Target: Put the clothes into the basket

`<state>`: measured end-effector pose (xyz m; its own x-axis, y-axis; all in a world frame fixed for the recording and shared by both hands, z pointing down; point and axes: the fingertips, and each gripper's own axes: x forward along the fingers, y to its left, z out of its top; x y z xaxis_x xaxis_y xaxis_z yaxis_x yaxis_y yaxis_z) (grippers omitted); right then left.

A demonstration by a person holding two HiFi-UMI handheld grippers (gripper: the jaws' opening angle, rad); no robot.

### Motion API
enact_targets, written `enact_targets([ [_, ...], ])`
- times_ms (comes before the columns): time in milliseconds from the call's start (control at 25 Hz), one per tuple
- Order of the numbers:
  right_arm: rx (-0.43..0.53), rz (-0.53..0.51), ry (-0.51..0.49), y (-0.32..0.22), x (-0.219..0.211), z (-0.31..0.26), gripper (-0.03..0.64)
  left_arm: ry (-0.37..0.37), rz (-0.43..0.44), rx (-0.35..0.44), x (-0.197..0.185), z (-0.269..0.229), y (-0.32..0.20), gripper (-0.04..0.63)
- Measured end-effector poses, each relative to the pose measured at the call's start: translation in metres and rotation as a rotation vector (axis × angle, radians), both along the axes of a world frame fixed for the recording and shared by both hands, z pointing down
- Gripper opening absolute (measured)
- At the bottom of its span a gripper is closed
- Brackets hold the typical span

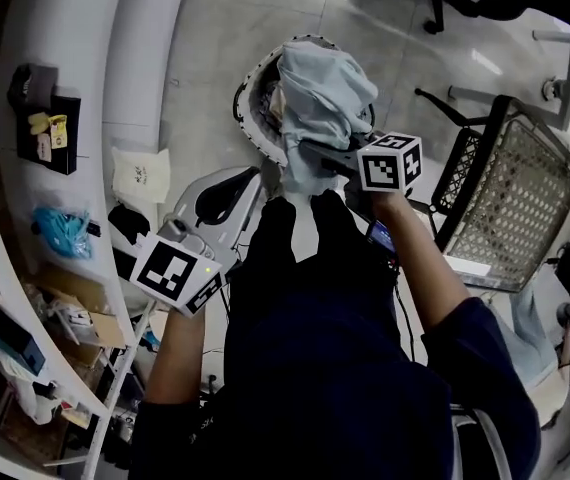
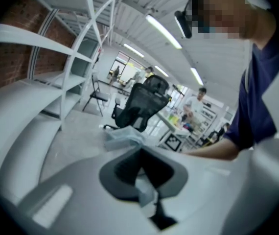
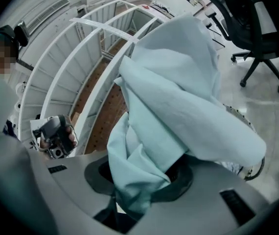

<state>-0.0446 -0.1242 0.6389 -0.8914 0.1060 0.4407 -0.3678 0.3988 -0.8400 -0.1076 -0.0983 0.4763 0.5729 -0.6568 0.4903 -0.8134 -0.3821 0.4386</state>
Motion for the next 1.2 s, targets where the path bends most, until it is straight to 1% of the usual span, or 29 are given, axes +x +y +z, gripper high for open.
enact_targets([
  [200,-0.043,-0.037,0.046,0.001,-0.011,0.044,0.129,0.006,-0.002,-0.011,0.000,0.012,-0.009,0.005],
  [400,-0.095,-0.019,0.106,-0.001,-0.017,0.099,0.129,0.009,0.007,-0.026,0.004,0.020,-0.013,0.005],
  [560,-0.139,-0.023,0.146,0.004,-0.022,0.136,0.130,0.001,-0.006,-0.049,-0.003,0.029,-0.007,0.005],
  [720,-0.138,-0.035,0.218,0.006,-0.024,0.168,0.132,0.004,-0.023,-0.073,-0.010,0.040,-0.001,0.005],
  [1040,-0.154,-0.021,0.321,0.001,-0.038,0.229,0.137,0.015,-0.031,-0.117,-0.015,0.061,0.012,0.005],
  [1120,-0.145,-0.040,0.343,0.003,-0.044,0.238,0.149,0.017,-0.032,-0.127,-0.017,0.064,0.015,0.005],
  [1200,-0.132,-0.063,0.361,0.004,-0.050,0.245,0.258,0.018,-0.035,-0.130,-0.019,0.067,0.016,0.005],
])
